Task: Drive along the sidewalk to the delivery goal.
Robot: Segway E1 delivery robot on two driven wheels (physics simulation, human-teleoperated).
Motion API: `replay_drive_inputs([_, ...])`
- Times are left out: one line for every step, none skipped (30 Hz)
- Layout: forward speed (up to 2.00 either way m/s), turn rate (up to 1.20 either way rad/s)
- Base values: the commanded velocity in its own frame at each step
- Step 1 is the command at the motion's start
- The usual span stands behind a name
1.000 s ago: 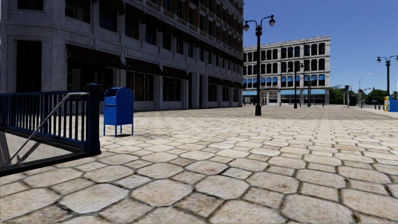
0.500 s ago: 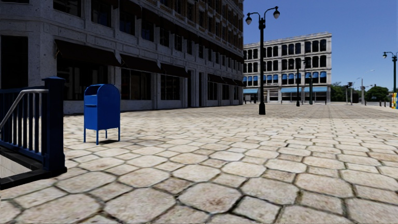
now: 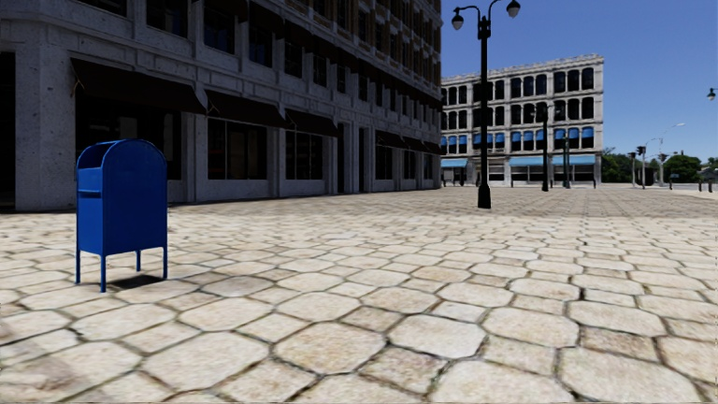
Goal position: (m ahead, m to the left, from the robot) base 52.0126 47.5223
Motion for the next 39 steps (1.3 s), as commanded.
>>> replay_drive_inputs([2.00,0.00])
replay_drive_inputs([2.00,0.00])
replay_drive_inputs([2.00,0.00])
replay_drive_inputs([2.00,0.00])
replay_drive_inputs([2.00,0.00])
replay_drive_inputs([2.00,0.00])
replay_drive_inputs([2.00,0.00])
replay_drive_inputs([2.00,0.07])
replay_drive_inputs([2.00,0.07])
replay_drive_inputs([2.00,0.12])
replay_drive_inputs([2.00,0.19])
replay_drive_inputs([2.00,0.25])
replay_drive_inputs([2.00,0.31])
replay_drive_inputs([2.00,0.31])
replay_drive_inputs([2.00,0.37])
replay_drive_inputs([2.00,0.38])
replay_drive_inputs([2.00,0.39])
replay_drive_inputs([2.00,0.45])
replay_drive_inputs([2.00,0.47])
replay_drive_inputs([2.00,0.52])
replay_drive_inputs([2.00,0.52])
replay_drive_inputs([2.00,0.54])
replay_drive_inputs([2.00,0.55])
replay_drive_inputs([2.00,0.55])
replay_drive_inputs([2.00,0.55])
replay_drive_inputs([2.00,0.54])
replay_drive_inputs([2.00,0.54])
replay_drive_inputs([2.00,0.54])
replay_drive_inputs([2.00,0.54])
replay_drive_inputs([2.00,0.54])
replay_drive_inputs([2.00,0.54])
replay_drive_inputs([2.00,0.54])
replay_drive_inputs([2.00,0.54])
replay_drive_inputs([2.00,0.54])
replay_drive_inputs([2.00,0.54])
replay_drive_inputs([2.00,0.60])
replay_drive_inputs([2.00,0.62])
replay_drive_inputs([2.00,0.62])
replay_drive_inputs([2.00,0.63])
